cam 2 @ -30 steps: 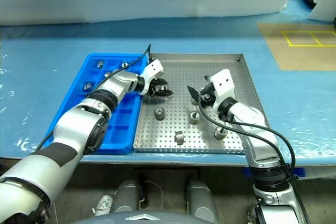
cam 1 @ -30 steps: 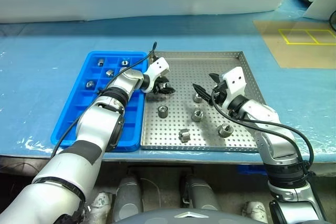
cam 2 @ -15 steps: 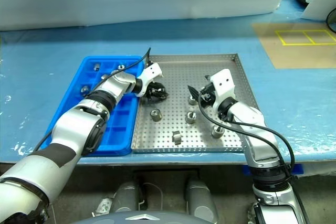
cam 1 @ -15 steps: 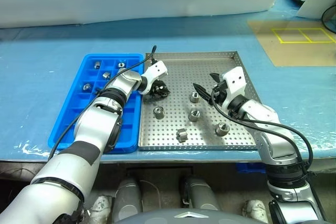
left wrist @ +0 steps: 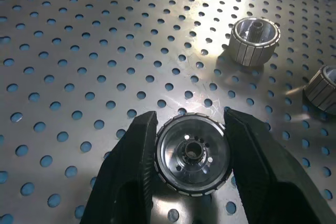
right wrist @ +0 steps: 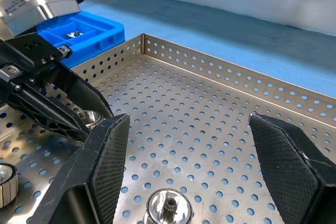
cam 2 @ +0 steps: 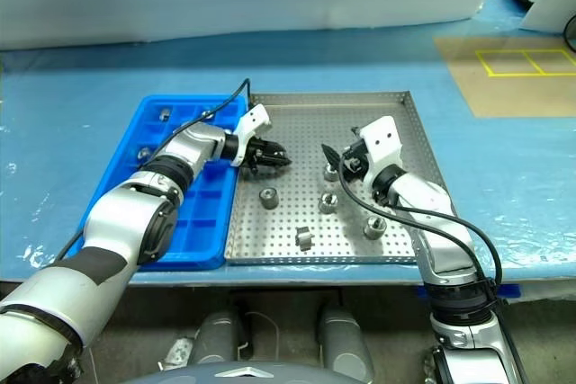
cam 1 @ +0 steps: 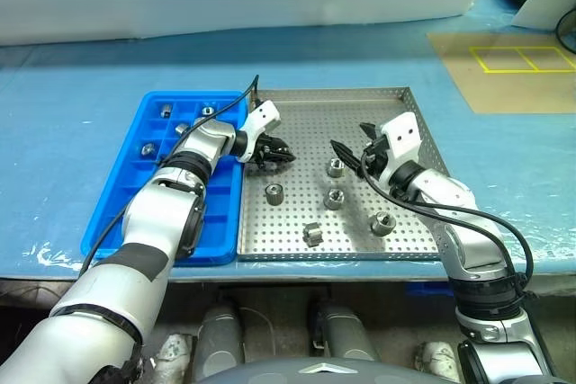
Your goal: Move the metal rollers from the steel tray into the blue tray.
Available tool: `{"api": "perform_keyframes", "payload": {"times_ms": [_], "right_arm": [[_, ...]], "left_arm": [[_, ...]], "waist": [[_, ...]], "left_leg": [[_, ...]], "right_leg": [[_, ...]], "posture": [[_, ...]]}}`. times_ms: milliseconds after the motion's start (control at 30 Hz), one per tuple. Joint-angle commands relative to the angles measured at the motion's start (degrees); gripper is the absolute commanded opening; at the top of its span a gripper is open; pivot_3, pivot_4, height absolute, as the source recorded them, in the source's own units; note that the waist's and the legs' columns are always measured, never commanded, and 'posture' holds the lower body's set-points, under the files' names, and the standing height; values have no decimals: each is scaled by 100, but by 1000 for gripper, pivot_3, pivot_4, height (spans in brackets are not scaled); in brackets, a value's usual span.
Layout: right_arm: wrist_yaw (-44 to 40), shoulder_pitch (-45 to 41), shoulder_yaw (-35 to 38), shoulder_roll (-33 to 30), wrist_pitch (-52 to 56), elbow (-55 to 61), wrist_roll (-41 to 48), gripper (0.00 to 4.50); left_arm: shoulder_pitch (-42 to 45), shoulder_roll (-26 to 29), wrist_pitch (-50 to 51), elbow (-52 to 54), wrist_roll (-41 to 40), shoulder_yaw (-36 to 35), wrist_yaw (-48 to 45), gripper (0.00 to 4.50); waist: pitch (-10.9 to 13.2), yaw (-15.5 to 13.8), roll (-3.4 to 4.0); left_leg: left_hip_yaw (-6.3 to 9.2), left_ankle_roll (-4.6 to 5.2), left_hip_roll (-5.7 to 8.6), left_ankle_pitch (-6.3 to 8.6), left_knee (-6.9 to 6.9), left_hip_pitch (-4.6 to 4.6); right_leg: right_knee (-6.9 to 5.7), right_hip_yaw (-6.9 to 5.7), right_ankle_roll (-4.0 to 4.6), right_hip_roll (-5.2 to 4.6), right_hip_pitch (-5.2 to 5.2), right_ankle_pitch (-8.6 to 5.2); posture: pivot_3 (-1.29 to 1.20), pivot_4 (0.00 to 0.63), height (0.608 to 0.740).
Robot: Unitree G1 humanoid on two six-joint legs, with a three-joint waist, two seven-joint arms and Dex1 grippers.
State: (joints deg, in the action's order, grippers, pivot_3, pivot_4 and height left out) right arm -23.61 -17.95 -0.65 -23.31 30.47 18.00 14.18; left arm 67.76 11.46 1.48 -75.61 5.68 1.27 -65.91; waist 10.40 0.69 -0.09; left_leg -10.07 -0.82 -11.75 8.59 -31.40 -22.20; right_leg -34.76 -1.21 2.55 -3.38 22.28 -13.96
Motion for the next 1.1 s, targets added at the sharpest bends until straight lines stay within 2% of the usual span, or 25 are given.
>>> {"api": "perform_keyframes", "payload": {"times_ms": [33,233,367,533,667,833,1100], "right_arm": [[-59,-173,96,20,-107,118,65,3717],[-518,-439,129,-182,16,181,328,3717],[-933,-942,241,-501,14,-65,480,3717],[-1255,-1389,66,-503,-187,-443,463,3717],[-1467,-1678,-206,-259,-383,-768,414,3717],[-1971,-2049,-698,138,-564,-1093,470,3717],[-3192,-2850,-1242,527,-996,-2028,466,3717]], "left_arm": [[11,108,-135,138,-237,-192,-292,1664],[-18,501,-495,484,-433,-231,-1015,1664],[-92,909,-687,885,-584,-220,-1593,1664],[-312,1227,-778,1680,-911,-359,-1708,1664],[-811,1537,-197,3024,-1376,-520,-1724,1664],[-1843,2092,670,4802,-1810,-600,-1580,1664],[-3221,2681,1597,6535,-2286,-966,-827,1664]], "waist": [[0,-5,0],[2,1,-2],[4,-15,-1],[4,-156,-1],[4,-213,-1],[4,-319,0],[5,-565,-1]], "left_leg": [[0,0,1,0,3,-6],[2,17,2,-11,11,-45],[4,18,-1,-11,11,-55],[0,16,-6,-12,10,-56],[-3,10,-8,-16,10,-67],[-1,-2,-9,-24,8,-89],[2,-54,-16,-33,5,-96]], "right_leg": [[0,-1,0,0,6,0],[-7,-6,-1,4,48,3],[-10,-8,-20,2,58,15],[-14,-9,0,-1,58,3],[-28,-13,1,-1,73,2],[-77,-23,2,2,117,2],[-101,-40,34,-1,125,-17]], "posture": [[-345,150,740],[-305,150,740],[-265,150,740],[-198,150,740],[-134,150,740],[-39,150,740],[159,150,740]]}}
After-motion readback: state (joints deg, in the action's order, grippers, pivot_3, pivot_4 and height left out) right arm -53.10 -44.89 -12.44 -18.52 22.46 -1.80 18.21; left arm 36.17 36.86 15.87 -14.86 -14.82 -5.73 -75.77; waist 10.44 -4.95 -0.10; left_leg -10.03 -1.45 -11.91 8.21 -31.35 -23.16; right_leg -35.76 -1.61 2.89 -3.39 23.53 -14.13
